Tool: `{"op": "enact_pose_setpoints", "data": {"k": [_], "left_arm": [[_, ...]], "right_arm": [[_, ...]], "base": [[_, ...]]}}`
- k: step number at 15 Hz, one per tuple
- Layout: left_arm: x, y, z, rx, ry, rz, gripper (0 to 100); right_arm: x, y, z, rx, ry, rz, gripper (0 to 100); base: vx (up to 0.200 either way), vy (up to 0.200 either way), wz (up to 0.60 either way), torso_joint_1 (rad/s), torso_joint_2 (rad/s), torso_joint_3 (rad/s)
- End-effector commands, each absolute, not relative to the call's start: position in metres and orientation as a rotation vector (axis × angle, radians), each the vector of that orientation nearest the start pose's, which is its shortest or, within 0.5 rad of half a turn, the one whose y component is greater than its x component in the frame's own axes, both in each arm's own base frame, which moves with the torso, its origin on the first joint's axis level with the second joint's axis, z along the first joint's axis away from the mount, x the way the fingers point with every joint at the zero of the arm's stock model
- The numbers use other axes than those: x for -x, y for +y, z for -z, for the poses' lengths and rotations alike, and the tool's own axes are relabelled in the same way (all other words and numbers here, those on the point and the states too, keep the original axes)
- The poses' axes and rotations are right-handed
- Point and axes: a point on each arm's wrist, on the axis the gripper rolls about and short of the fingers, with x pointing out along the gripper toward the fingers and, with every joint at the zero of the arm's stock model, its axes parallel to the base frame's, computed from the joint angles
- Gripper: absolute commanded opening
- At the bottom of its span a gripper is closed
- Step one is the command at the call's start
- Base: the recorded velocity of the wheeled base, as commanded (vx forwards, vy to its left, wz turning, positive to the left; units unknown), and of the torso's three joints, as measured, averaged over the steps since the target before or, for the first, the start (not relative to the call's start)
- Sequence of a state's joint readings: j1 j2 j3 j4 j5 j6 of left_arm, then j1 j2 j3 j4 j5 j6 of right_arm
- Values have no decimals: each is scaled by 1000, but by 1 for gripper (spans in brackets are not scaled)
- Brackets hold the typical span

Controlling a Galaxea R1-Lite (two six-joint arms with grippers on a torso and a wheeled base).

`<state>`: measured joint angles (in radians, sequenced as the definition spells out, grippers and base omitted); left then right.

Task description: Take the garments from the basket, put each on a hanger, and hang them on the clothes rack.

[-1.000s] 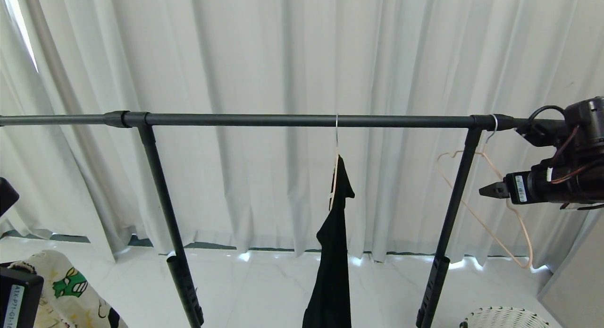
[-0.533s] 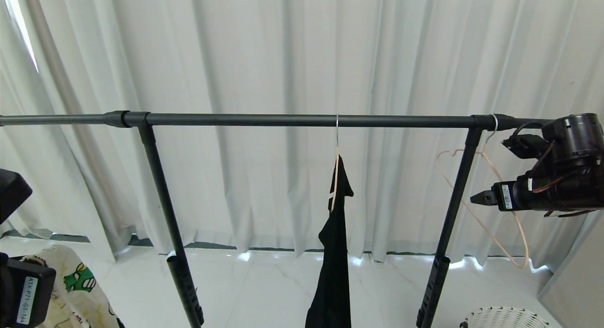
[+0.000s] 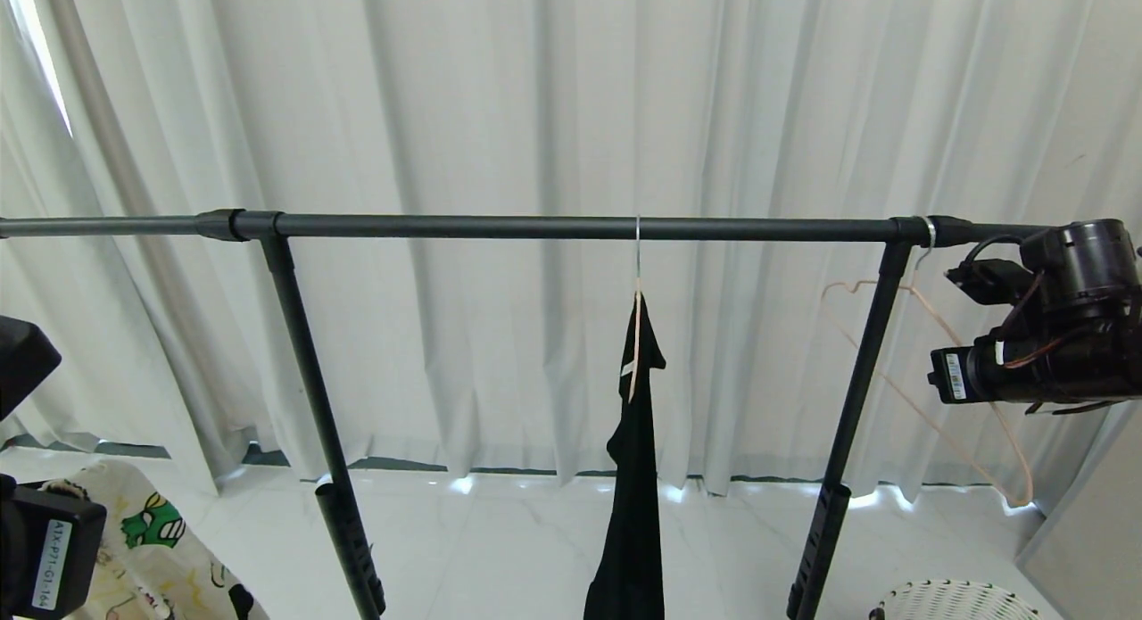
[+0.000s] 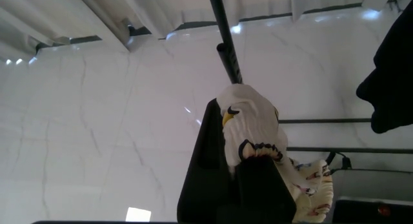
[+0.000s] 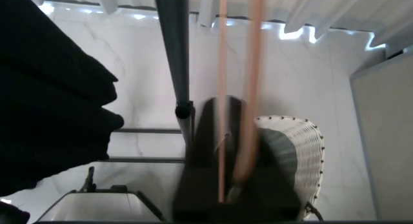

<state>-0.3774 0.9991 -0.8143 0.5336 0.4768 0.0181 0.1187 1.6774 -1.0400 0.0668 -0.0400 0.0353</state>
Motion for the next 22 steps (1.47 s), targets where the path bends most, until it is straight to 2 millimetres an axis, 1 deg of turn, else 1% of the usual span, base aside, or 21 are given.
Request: {"op": "enact_pose_setpoints", "data": {"k": [1, 3, 7, 10, 12, 14, 16, 19, 22], "left_arm": [[-95, -27, -229, -315, 655, -89, 0], [-95, -26, -229, -314, 652, -89, 0], [-92, -25, -230, -309, 637, -94, 0], [-90, -24, -231, -306, 630, -94, 0], [-88, -24, -232, -302, 621, -95, 0], [-86, -23, -233, -298, 612, -95, 0], [-85, -22, -233, -301, 608, -105, 0], [-85, -22, -234, -301, 600, -114, 0], [-88, -23, -235, -289, 575, -114, 0]], "right_arm": [[-291, 34, -193, 21, 689, -64, 0], [-288, 34, -197, 20, 674, -65, 0], [-274, 32, -216, 13, 608, -66, 0], [-258, 30, -228, 11, 570, -68, 0], [-244, 28, -230, 13, 558, -65, 0], [-230, 27, -227, 13, 559, -64, 0], [-207, 24, -223, 14, 564, -61, 0], [-181, 21, -224, 20, 574, -60, 0], [-166, 19, -228, 25, 577, -60, 0]], "base": [[0, 0, 0, 0, 0, 0], [0, 0, 0, 0, 0, 0], [0, 0, 0, 0, 0, 0], [0, 0, 0, 0, 0, 0], [0, 0, 0, 0, 0, 0], [0, 0, 0, 0, 0, 0], [0, 0, 0, 0, 0, 0], [-200, 0, 0, 7, 7, 1], [-200, 0, 0, -7, 5, 6]]}}
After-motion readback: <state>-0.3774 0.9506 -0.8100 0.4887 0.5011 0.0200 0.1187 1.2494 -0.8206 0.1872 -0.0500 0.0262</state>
